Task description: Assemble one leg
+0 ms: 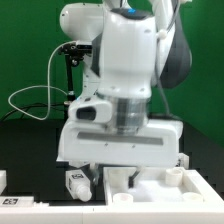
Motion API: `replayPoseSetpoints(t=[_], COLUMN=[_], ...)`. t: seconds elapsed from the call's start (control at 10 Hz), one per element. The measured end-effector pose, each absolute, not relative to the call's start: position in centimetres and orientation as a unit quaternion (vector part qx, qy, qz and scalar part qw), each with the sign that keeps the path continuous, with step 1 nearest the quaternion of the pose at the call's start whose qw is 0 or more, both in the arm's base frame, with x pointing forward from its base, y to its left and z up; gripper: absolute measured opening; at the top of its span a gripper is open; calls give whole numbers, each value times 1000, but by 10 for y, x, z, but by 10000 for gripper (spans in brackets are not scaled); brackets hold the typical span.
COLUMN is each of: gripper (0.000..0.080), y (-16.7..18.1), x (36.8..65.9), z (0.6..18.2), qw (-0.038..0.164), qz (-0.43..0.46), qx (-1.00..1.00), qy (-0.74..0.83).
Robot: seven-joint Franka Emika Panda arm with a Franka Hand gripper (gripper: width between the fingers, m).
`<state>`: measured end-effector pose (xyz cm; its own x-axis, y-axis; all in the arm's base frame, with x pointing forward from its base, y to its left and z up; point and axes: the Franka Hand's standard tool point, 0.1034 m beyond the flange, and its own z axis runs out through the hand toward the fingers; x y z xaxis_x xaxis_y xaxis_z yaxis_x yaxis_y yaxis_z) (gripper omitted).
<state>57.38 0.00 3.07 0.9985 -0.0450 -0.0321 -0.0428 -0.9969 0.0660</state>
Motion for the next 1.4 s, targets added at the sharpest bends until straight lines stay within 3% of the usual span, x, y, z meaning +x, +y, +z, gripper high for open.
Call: replayPoseSetpoints(t=[0.1,0.2,0.3,0.9,1.0,1.2,1.4], gripper=[586,586,636,649,649,649,649], y=[3,0,-3,-5,-19,-68,-72], x=[568,561,557,555,539,507,505], z=[48,68,81,74,75,80,79], qw=[28,25,23,22,-1,-73,-75], qz=[-18,-26,-30,-31,-40,-72,-73], qx=[999,999,999,999,996,983,982], qy=[-17,-19,-24,-30,-83,-155,-160])
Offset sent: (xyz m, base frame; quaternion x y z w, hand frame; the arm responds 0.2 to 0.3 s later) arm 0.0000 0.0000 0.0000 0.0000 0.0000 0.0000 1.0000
